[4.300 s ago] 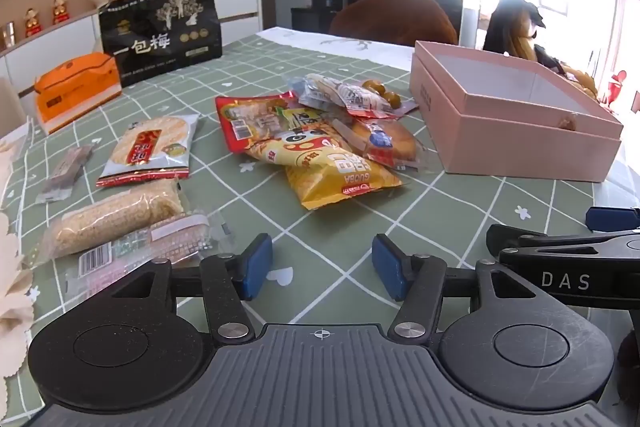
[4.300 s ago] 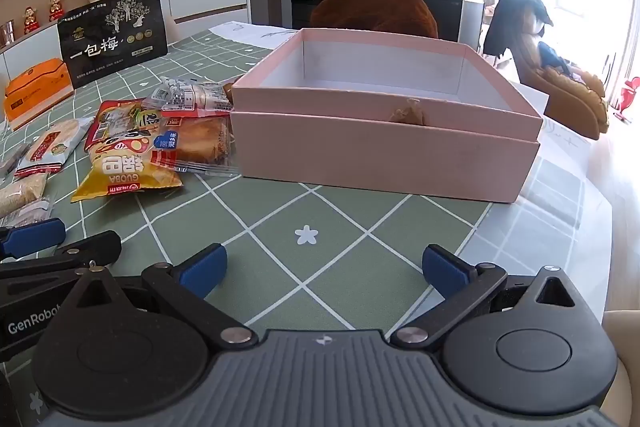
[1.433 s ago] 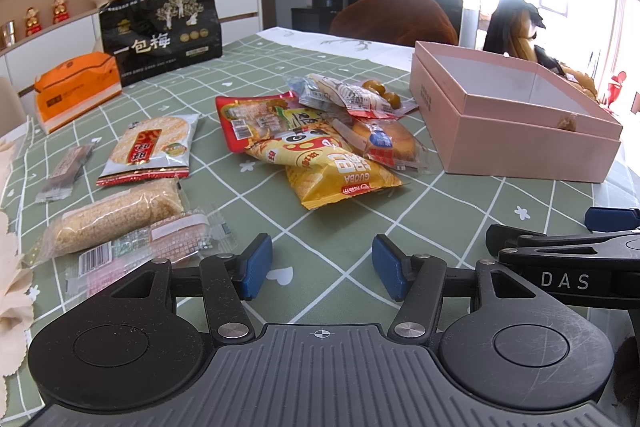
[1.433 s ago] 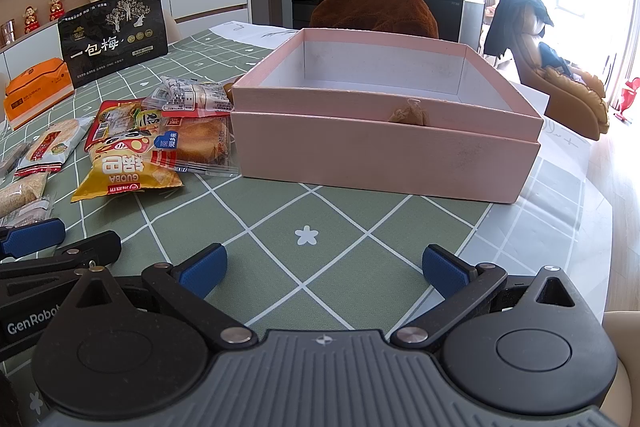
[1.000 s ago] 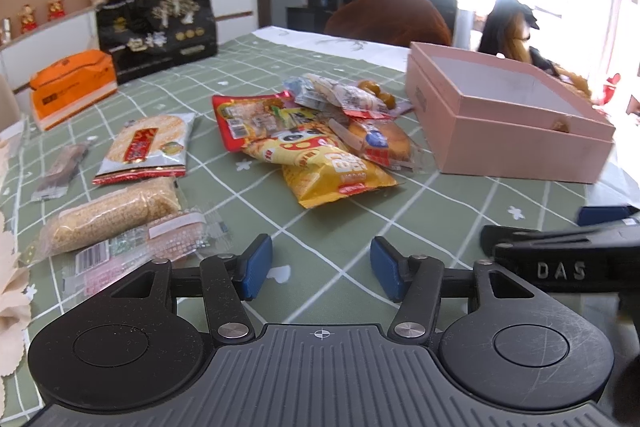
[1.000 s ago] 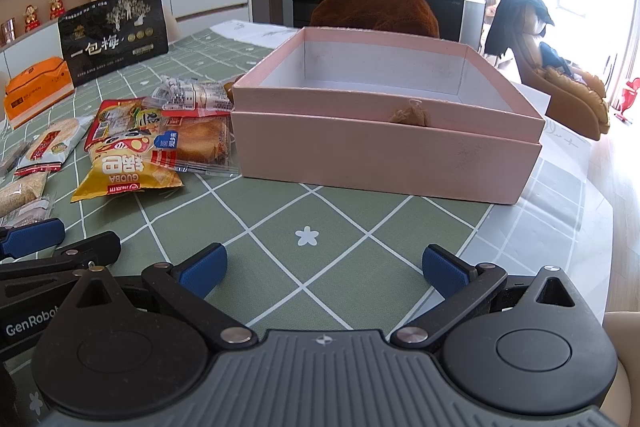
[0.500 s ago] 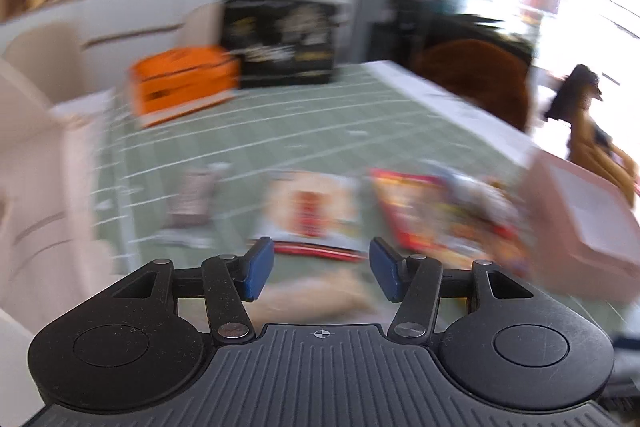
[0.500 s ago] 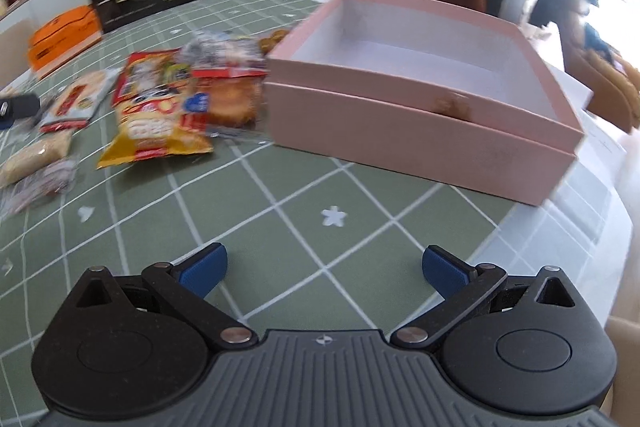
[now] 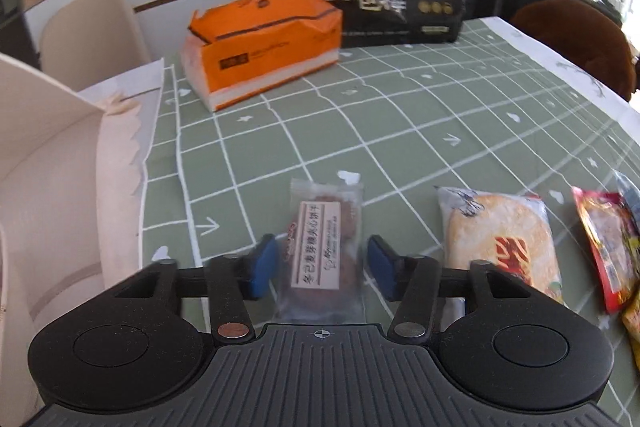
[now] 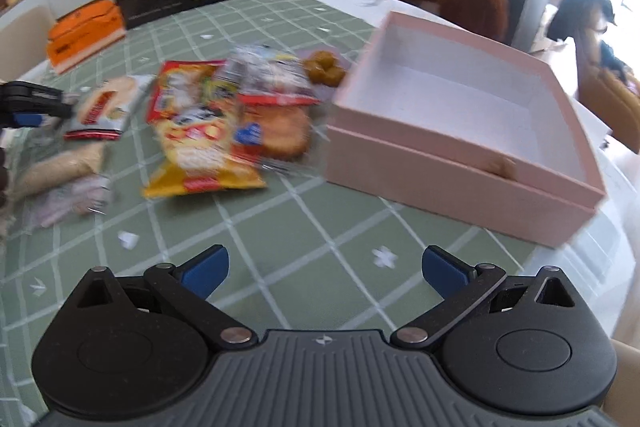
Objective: Organize snacks
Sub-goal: 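Lower the left gripper onto the brown biscuit packet and close it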
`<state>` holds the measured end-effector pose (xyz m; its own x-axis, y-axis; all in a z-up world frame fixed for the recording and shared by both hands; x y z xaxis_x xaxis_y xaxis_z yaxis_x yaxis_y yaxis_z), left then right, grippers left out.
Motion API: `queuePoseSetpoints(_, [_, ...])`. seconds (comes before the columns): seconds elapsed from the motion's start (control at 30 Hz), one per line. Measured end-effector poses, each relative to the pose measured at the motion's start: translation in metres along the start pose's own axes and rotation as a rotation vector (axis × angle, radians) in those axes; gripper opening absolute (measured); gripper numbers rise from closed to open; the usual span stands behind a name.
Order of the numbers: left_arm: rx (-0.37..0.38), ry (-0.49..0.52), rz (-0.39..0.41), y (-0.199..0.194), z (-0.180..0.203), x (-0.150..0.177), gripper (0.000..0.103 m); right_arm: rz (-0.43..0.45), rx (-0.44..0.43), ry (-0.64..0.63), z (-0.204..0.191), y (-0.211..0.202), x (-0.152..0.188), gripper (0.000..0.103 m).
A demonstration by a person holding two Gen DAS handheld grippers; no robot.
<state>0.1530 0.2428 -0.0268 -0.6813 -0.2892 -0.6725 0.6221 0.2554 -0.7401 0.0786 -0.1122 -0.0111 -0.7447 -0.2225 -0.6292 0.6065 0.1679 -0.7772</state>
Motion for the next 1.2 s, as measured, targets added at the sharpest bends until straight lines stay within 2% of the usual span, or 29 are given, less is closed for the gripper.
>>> queuePoseSetpoints(0.17, [0.159, 0.007, -0.048, -0.030, 0.017, 0.029, 0.044, -0.026, -0.103, -0.071, -0.042, 0.008, -0.016, 0.103])
queuePoseSetpoints(0.3, [0.231, -0.016, -0.074, -0.059, 0.025, 0.060, 0.040, -0.042, -0.192, -0.066, -0.074, 0.010, -0.022, 0.103])
queuePoseSetpoints(0.4, [0.287, -0.057, -0.104, -0.079, 0.027, 0.080, 0.031, -0.047, -0.221, -0.109, -0.098, 0.009, -0.021, 0.103])
queuePoseSetpoints(0.47, [0.321, -0.079, -0.124, -0.090, 0.028, 0.092, 0.030, -0.057, -0.242, -0.128, -0.109, 0.010, -0.019, 0.103])
queuePoseSetpoints(0.57, [0.317, -0.072, -0.124, -0.099, 0.030, 0.101, 0.029, -0.061, -0.243, -0.143, -0.119, 0.014, -0.018, 0.103])
queuePoseSetpoints(0.7, [0.308, -0.063, -0.121, -0.101, 0.032, 0.103, 0.029, -0.064, -0.157, -0.172, -0.116, 0.029, -0.018, 0.098])
queuePoseSetpoints(0.77, [0.303, -0.059, -0.119, -0.101, 0.033, 0.103, 0.029, -0.061, -0.131, -0.147, -0.106, 0.029, -0.018, 0.097])
queuePoseSetpoints(0.83, [0.300, -0.049, -0.113, -0.100, 0.036, 0.102, 0.031, -0.060, -0.131, -0.113, -0.096, 0.026, -0.021, 0.087])
queuePoseSetpoints(0.87, [0.301, -0.037, -0.108, -0.099, 0.038, 0.102, 0.031, -0.059, -0.138, -0.106, -0.093, 0.024, -0.022, 0.077])
queuePoseSetpoints(0.93, [0.295, -0.013, -0.107, -0.099, 0.042, 0.101, 0.031, -0.056, -0.170, -0.089, -0.090, 0.018, -0.027, 0.060])
queuePoseSetpoints(1.07, [0.280, 0.036, -0.120, -0.103, 0.043, 0.103, 0.032, -0.079, -0.314, -0.049, -0.103, 0.010, -0.039, 0.059])
queuePoseSetpoints(1.17, [0.278, 0.056, -0.128, -0.105, 0.045, 0.109, 0.033, -0.107, -0.383, -0.026, -0.121, 0.016, -0.048, 0.055])
queuePoseSetpoints(1.2, [0.275, 0.067, -0.123, -0.106, 0.045, 0.110, 0.034, -0.113, -0.396, -0.032, -0.127, 0.021, -0.051, 0.051])
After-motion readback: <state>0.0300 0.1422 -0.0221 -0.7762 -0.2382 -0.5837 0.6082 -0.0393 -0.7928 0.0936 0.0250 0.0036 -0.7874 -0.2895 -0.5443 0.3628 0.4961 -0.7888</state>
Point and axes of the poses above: each gripper's, at about its wrist camera, not at the fingertips, and y roughly the way its jaws point, z to its right, x to its underside, the point moved 6 cm from there along y, roughly the way its jaws point, and after that the axes turned 2 degrees about -y, right-handed, at the moved point
